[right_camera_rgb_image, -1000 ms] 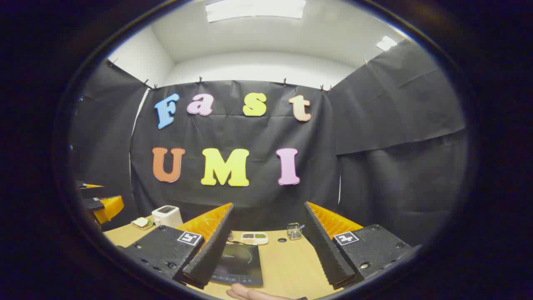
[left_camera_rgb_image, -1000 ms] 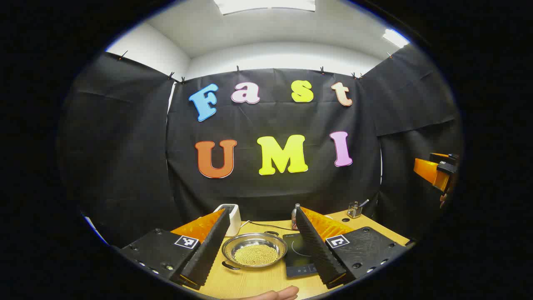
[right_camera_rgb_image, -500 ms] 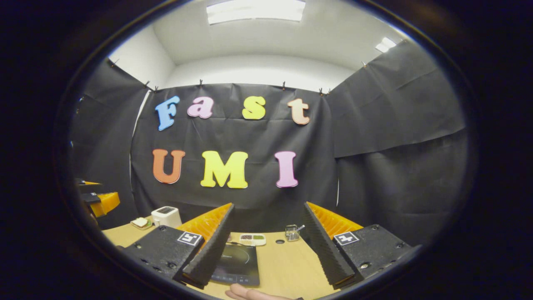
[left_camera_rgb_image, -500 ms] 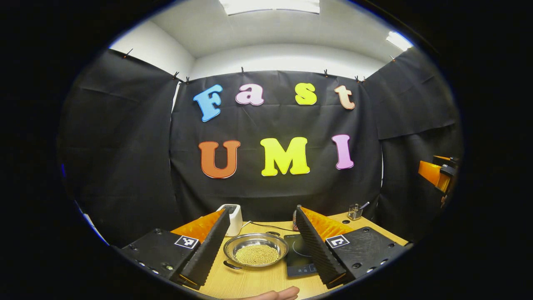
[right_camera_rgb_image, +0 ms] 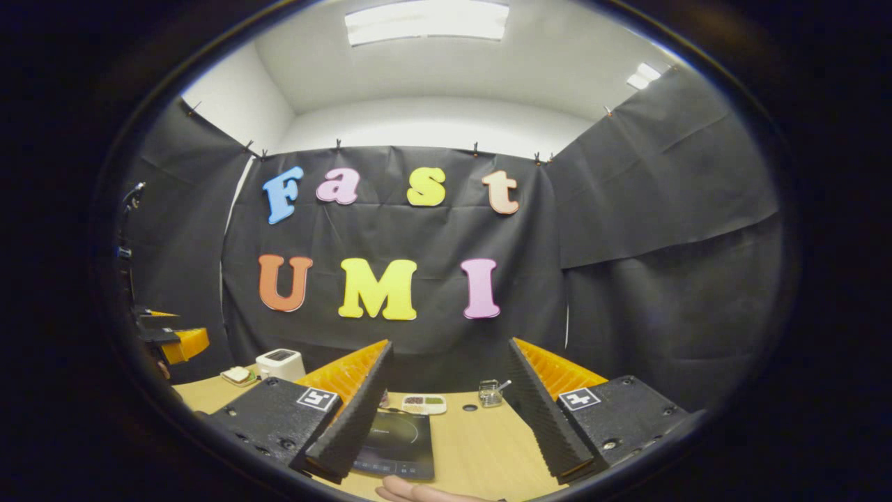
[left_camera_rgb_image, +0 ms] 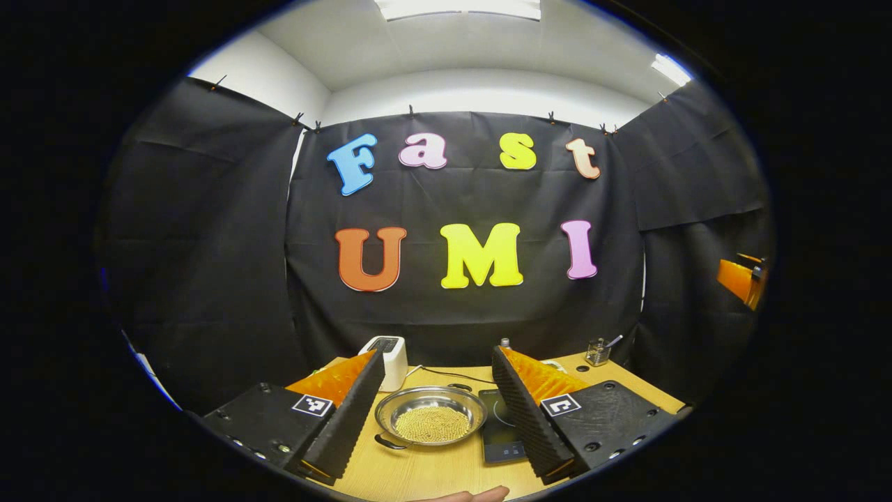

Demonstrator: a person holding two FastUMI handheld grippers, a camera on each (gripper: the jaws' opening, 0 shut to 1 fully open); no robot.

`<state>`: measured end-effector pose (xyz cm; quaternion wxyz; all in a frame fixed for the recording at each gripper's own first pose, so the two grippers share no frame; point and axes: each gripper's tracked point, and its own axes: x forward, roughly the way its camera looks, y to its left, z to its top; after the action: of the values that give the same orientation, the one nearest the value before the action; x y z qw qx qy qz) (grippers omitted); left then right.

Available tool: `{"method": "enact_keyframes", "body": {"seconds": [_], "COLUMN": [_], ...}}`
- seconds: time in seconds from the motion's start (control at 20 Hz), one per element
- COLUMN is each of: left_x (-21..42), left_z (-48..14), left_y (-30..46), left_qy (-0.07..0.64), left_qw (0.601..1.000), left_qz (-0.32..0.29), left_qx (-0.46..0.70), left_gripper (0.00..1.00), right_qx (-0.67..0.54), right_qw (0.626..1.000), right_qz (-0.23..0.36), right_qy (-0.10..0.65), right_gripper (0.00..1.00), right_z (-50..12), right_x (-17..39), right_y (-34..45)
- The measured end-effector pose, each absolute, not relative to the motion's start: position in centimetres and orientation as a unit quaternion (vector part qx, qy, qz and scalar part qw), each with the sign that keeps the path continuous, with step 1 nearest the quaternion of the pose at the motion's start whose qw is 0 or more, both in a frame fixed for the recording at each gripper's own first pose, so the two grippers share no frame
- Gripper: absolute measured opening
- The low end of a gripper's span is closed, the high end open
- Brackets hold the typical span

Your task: First push the handle of the pot to place it horizontally, then grasp the pot with both hands and set it on the induction cooktop.

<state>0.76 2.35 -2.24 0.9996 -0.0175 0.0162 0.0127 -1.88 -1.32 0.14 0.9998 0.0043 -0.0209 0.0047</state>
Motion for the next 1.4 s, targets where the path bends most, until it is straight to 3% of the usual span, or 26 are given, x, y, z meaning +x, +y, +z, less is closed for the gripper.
{"method": "enact_keyframes", "body": {"seconds": [0.05, 0.1, 0.2, 0.25, 0.3, 0.35, 0.4, 0.45, 1.05, 1.4], "left_x": [1.3, 1.5, 1.7, 2.0, 2.3, 2.8, 3.0, 3.5, 7.1, 8.6], "left_z": [-2.5, -2.5, -2.4, -2.7, -3.2, -3.9, -4.3, -4.7, -16.2, -22.5], "left_y": [2.4, 2.7, 2.4, 2.7, 2.7, 2.5, 2.5, 3.4, 3.4, 3.3], "left_qy": [0.019, 0.015, 0.013, 0.013, 0.023, 0.033, 0.041, 0.047, 0.197, 0.280], "left_qw": [1.000, 1.000, 1.000, 1.000, 1.000, 0.999, 0.999, 0.999, 0.980, 0.959], "left_qz": [0.016, 0.016, 0.009, 0.006, 0.001, -0.006, -0.006, 0.005, -0.017, -0.034], "left_qx": [-0.017, -0.013, -0.002, 0.004, 0.001, -0.006, -0.009, -0.005, 0.029, -0.016], "left_gripper": [0.92, 0.75, 0.66, 0.51, 0.53, 0.22, 0.23, 0.05, 0.00, 0.00], "right_qx": [0.004, 0.004, 0.004, 0.004, 0.005, 0.005, 0.006, 0.006, 0.006, 0.004], "right_qw": [1.000, 1.000, 1.000, 1.000, 1.000, 1.000, 1.000, 1.000, 1.000, 0.999], "right_qz": [0.005, 0.005, 0.004, 0.004, 0.004, 0.004, 0.006, 0.007, 0.010, 0.007], "right_qy": [-0.021, -0.020, -0.020, -0.021, -0.022, -0.021, -0.020, -0.018, 0.004, 0.031], "right_gripper": [1.00, 1.00, 1.00, 1.00, 0.98, 1.00, 0.98, 1.00, 1.00, 0.99], "right_z": [0.0, 0.0, -0.2, -0.1, -0.1, -0.1, -0.2, -0.4, -3.0, -5.5], "right_x": [-1.9, -1.9, -1.8, -1.8, -1.7, -1.6, -1.5, -1.5, 0.1, 1.7], "right_y": [-1.3, -1.3, -1.4, -1.4, -1.4, -1.3, -1.2, -1.2, -1.0, -1.3]}}
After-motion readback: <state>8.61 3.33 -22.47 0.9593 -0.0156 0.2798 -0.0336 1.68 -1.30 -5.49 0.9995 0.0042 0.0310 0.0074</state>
